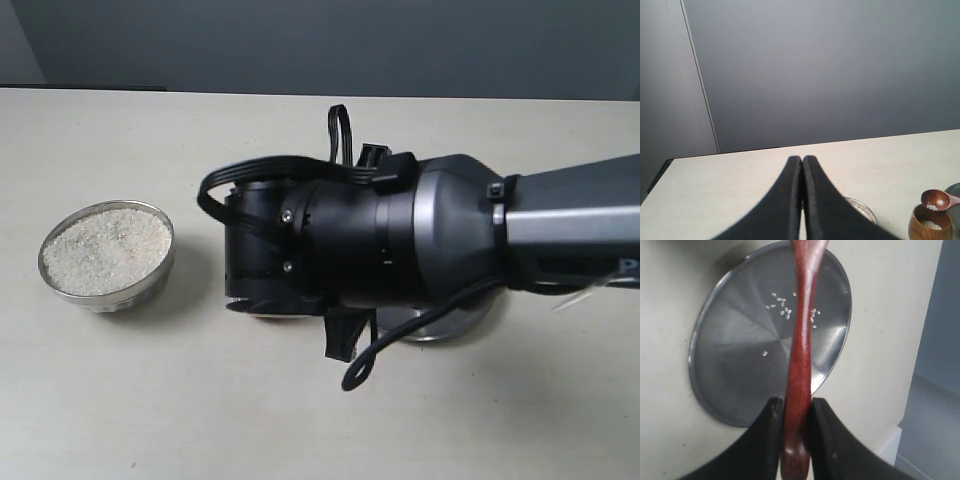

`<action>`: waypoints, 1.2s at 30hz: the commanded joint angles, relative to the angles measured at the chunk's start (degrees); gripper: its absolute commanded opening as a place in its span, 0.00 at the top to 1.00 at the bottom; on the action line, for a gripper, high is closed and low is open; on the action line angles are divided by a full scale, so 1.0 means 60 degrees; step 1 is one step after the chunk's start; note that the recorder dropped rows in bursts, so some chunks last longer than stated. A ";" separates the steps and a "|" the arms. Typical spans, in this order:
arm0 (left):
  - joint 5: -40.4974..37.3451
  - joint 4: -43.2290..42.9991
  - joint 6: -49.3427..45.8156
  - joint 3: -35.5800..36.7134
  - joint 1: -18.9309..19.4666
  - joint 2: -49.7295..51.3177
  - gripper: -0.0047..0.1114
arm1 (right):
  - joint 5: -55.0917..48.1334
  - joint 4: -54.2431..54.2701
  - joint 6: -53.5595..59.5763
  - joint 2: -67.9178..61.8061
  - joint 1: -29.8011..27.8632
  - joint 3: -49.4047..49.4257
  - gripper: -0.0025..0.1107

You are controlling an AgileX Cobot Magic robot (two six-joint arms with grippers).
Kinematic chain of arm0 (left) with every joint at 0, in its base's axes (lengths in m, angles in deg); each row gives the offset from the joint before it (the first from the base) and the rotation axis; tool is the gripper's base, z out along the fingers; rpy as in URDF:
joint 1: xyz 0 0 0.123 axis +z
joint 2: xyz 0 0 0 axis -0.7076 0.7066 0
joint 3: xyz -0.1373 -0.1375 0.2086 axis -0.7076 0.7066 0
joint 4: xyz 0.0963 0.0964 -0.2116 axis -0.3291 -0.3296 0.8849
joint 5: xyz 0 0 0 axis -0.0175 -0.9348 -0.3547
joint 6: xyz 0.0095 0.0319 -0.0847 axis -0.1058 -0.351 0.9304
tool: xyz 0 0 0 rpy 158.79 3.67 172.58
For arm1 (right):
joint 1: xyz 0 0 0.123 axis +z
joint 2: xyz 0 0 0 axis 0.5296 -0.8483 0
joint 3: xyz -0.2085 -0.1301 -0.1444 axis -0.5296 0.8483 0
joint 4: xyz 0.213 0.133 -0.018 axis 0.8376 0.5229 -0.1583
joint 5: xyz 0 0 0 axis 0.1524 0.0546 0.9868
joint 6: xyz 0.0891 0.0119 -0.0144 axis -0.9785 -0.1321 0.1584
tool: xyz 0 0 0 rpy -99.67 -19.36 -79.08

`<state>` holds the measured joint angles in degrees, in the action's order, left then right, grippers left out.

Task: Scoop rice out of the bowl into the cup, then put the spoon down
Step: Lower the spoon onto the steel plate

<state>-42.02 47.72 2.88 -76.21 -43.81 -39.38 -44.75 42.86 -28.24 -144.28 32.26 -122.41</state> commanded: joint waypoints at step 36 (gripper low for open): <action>0.0058 -0.0073 0.0031 -0.0071 -0.0022 0.0021 0.96 | 0.2362 0.3005 -0.3278 0.1207 -0.3019 0.0193 0.98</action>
<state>-42.02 47.72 2.88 -76.21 -43.81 -39.38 -34.06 55.32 -50.14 -137.66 16.96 -122.33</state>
